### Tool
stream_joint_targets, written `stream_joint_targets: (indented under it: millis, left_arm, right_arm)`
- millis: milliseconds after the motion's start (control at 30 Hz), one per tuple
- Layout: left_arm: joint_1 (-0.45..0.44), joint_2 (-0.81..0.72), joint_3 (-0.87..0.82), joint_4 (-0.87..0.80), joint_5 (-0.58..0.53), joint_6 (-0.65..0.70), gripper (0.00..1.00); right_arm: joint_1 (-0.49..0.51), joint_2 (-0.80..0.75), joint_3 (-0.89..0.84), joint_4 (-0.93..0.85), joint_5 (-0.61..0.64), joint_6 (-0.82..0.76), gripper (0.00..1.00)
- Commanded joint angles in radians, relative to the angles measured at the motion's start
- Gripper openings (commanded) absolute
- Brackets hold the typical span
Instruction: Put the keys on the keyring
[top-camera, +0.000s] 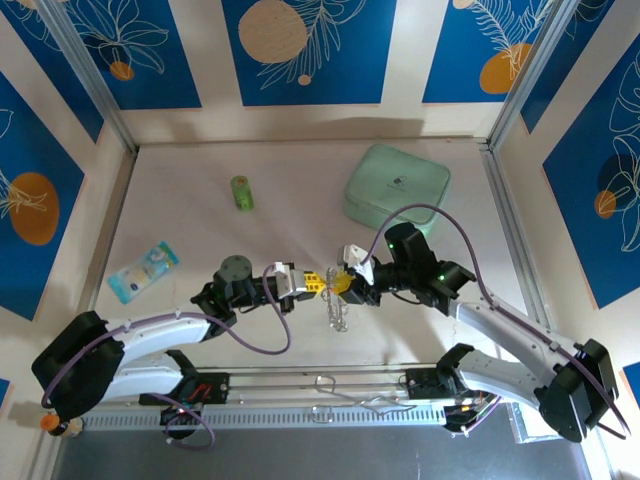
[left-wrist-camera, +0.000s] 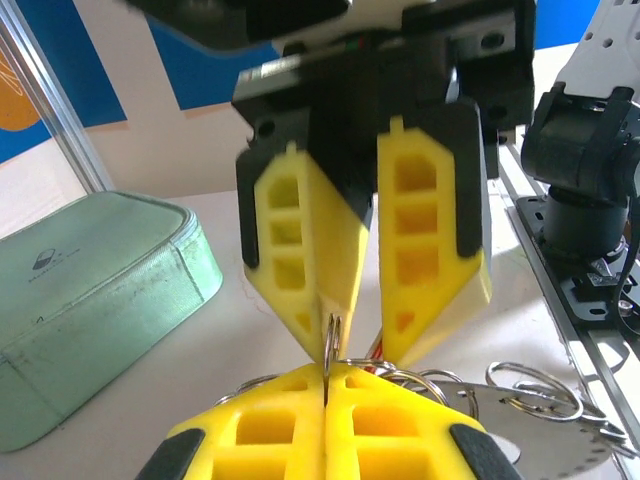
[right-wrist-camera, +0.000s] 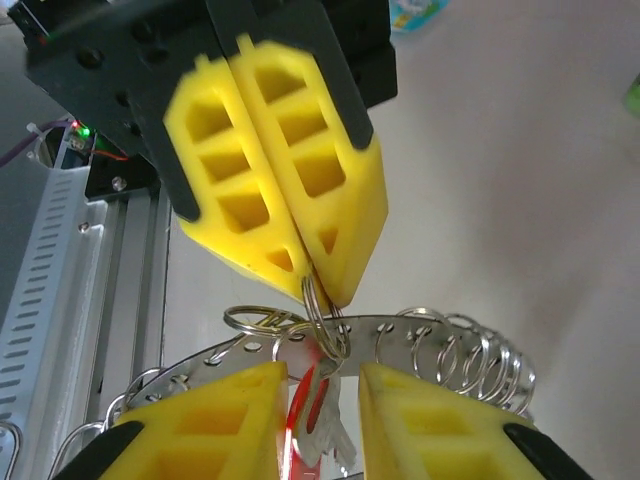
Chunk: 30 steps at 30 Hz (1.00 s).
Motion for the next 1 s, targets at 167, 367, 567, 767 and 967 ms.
stream_joint_targets:
  millis: [167,367,567,767,967]
  left_arm:
    - [-0.013,0.005,0.014,0.06,0.051,0.005,0.0]
    - [-0.013,0.014,0.012,0.087,0.06,-0.014,0.0]
    - [-0.014,0.024,0.011,0.11,0.062,-0.026,0.0]
    - [-0.014,-0.001,0.039,-0.029,0.0,-0.011,0.2]
    - [-0.016,-0.037,0.107,-0.279,-0.01,0.093,0.23]
  right_arm:
    - [-0.004,-0.009,-0.01,0.05,-0.034,-0.009,0.26]
    - [-0.002,0.021,-0.007,0.073,-0.065,-0.012,0.22]
    - [-0.001,0.051,0.013,0.083,-0.084,-0.027,0.07]
    - [0.007,0.064,0.07,-0.03,-0.039,-0.104,0.0]
    - [0.043,0.092,0.165,-0.208,0.064,-0.218,0.0]
